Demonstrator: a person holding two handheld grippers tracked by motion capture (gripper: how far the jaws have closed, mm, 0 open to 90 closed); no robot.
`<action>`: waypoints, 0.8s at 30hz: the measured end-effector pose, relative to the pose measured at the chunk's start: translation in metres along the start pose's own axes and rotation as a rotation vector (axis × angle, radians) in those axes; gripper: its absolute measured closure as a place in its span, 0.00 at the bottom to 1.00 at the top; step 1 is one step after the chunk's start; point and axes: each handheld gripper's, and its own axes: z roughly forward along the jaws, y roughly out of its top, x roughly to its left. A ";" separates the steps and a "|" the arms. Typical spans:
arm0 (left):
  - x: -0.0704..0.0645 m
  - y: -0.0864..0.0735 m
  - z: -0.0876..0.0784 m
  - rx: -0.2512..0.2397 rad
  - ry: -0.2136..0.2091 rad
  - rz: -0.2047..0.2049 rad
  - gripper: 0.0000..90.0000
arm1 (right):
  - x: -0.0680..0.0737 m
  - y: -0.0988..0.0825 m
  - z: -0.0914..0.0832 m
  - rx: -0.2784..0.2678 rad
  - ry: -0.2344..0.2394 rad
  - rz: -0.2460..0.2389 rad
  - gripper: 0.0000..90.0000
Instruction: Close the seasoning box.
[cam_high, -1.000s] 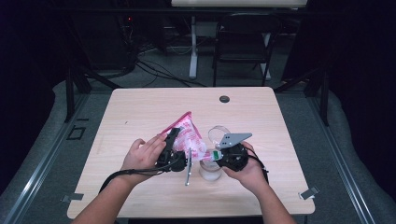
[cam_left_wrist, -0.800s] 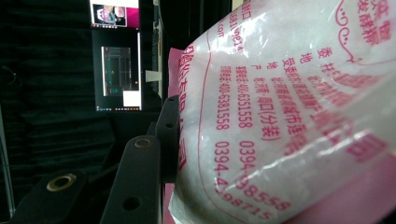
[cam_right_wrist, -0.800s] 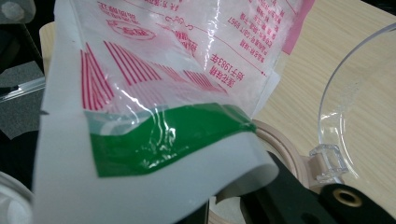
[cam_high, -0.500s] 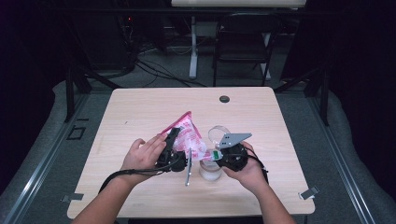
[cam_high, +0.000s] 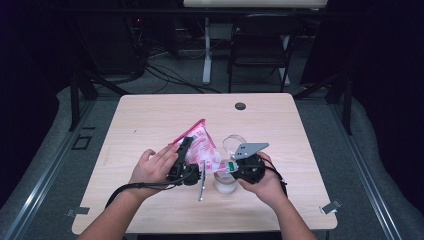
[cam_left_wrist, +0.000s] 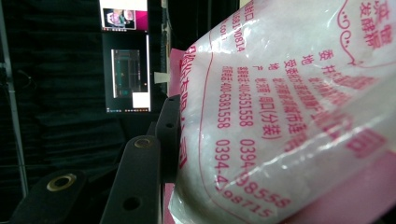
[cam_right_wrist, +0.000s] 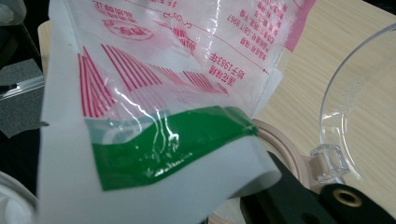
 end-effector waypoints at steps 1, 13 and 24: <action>0.001 0.001 -0.001 0.017 -0.005 0.006 0.71 | 0.000 0.000 0.000 -0.001 -0.001 0.003 1.00; -0.001 0.000 -0.002 -0.003 0.018 0.007 0.72 | 0.000 0.000 0.000 0.004 0.002 0.001 1.00; 0.001 -0.001 -0.002 -0.007 0.023 0.003 0.72 | 0.000 -0.001 0.001 0.020 0.021 -0.003 1.00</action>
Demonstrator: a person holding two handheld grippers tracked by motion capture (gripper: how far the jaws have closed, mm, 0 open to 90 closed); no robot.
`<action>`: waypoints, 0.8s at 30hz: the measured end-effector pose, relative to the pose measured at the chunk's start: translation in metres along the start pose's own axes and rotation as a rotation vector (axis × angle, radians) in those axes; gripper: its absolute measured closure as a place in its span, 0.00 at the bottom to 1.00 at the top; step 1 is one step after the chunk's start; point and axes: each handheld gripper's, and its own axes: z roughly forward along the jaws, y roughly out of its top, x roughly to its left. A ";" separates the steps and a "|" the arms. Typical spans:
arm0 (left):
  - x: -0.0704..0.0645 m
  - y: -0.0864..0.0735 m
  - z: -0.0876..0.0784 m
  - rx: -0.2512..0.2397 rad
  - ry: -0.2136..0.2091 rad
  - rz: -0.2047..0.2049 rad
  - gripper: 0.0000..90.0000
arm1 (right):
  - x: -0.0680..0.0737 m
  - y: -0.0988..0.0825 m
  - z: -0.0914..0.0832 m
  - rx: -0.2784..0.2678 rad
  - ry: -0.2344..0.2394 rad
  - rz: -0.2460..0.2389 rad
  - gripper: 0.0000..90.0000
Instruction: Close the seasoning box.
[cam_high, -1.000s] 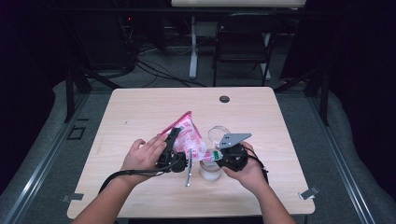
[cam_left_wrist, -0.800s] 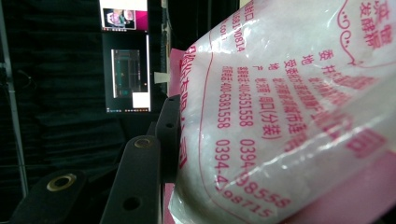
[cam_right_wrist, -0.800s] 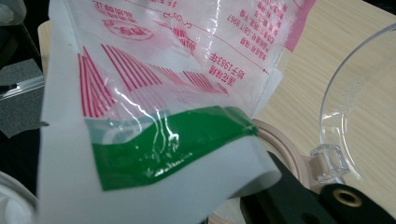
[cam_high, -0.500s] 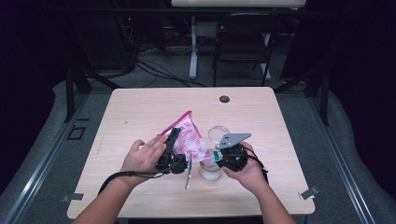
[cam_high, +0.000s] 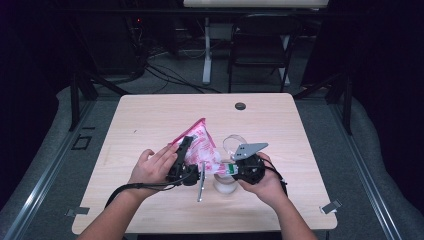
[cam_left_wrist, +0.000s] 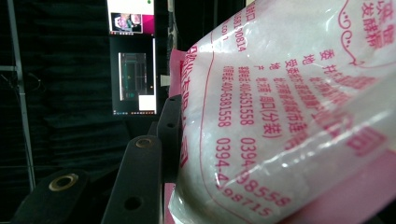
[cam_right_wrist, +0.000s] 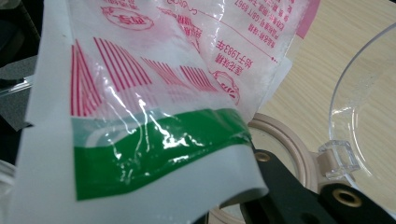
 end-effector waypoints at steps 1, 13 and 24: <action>0.000 0.000 0.000 0.003 -0.001 0.002 0.72 | 0.000 0.000 0.000 0.000 0.001 0.000 1.00; 0.000 0.001 0.002 0.001 -0.002 -0.008 0.72 | -0.001 0.000 -0.002 -0.004 0.016 0.003 1.00; 0.001 0.002 0.002 -0.001 0.002 -0.007 0.73 | 0.000 0.000 -0.003 -0.012 0.011 0.011 1.00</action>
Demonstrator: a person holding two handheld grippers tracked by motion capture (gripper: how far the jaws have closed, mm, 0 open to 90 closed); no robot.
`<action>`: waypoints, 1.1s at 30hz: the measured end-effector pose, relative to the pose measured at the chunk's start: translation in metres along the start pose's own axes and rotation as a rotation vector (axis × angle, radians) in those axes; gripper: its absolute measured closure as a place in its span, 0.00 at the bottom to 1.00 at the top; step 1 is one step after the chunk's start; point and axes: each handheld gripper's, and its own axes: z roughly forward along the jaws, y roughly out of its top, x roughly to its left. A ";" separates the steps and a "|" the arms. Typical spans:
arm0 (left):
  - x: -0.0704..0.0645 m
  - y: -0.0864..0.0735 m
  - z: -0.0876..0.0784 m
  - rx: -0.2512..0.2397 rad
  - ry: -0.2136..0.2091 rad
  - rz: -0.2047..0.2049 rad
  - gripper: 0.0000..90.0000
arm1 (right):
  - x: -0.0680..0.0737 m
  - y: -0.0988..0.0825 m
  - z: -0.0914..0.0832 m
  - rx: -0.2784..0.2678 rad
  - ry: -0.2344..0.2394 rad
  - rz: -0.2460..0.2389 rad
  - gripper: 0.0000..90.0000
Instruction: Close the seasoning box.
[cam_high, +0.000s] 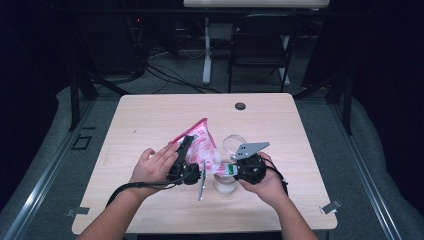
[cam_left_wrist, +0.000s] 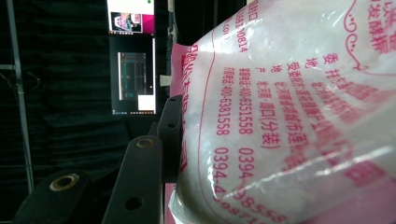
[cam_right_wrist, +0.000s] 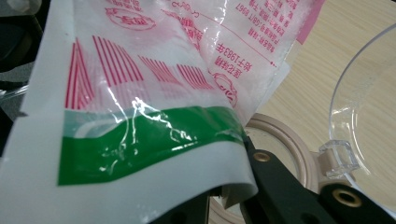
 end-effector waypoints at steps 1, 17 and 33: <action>-0.001 0.000 0.000 -0.009 0.005 -0.004 0.73 | 0.000 0.000 0.000 0.002 -0.001 0.000 1.00; -0.002 0.001 -0.004 -0.014 0.031 0.011 0.74 | -0.001 0.000 -0.001 -0.008 -0.027 0.013 1.00; -0.003 0.003 -0.007 -0.033 0.067 0.024 0.74 | -0.002 0.000 -0.002 -0.019 -0.020 0.031 1.00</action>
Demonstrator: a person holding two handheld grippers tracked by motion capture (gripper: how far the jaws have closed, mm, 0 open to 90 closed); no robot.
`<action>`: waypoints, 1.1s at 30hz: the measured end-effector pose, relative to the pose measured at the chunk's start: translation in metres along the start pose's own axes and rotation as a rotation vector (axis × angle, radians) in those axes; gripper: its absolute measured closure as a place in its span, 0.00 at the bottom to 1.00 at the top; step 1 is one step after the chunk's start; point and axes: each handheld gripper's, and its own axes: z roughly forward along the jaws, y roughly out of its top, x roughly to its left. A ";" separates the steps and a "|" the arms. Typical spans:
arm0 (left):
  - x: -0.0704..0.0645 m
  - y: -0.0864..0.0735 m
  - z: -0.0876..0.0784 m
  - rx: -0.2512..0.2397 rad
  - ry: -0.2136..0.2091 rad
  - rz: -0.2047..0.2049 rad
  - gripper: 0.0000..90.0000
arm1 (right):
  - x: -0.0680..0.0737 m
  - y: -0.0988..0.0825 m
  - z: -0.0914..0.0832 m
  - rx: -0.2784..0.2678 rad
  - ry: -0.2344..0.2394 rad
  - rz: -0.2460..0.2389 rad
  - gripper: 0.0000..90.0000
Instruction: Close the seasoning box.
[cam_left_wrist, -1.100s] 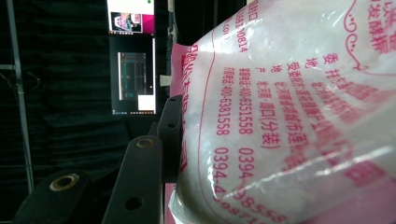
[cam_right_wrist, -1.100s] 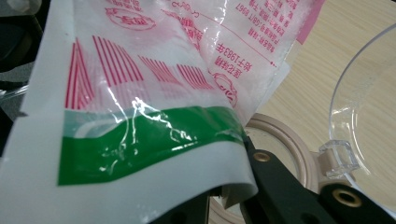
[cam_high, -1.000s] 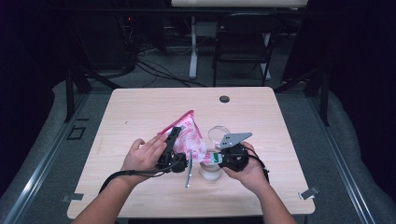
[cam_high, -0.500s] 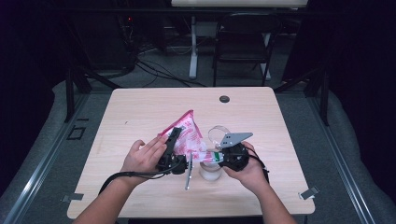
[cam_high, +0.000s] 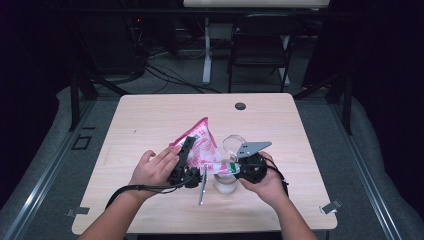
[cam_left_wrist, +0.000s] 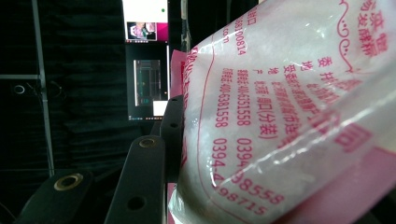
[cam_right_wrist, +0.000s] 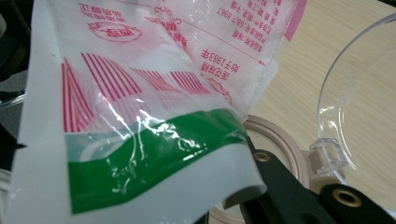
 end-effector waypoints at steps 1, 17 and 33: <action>0.000 0.000 0.000 -0.001 0.001 0.000 0.74 | 0.000 0.000 0.000 0.002 0.000 -0.001 1.00; -0.003 0.001 -0.002 0.003 0.002 0.022 0.74 | 0.000 0.000 0.004 0.013 -0.011 -0.006 1.00; -0.002 0.001 -0.002 0.009 -0.006 0.023 0.74 | 0.000 0.000 0.005 0.014 -0.013 -0.003 1.00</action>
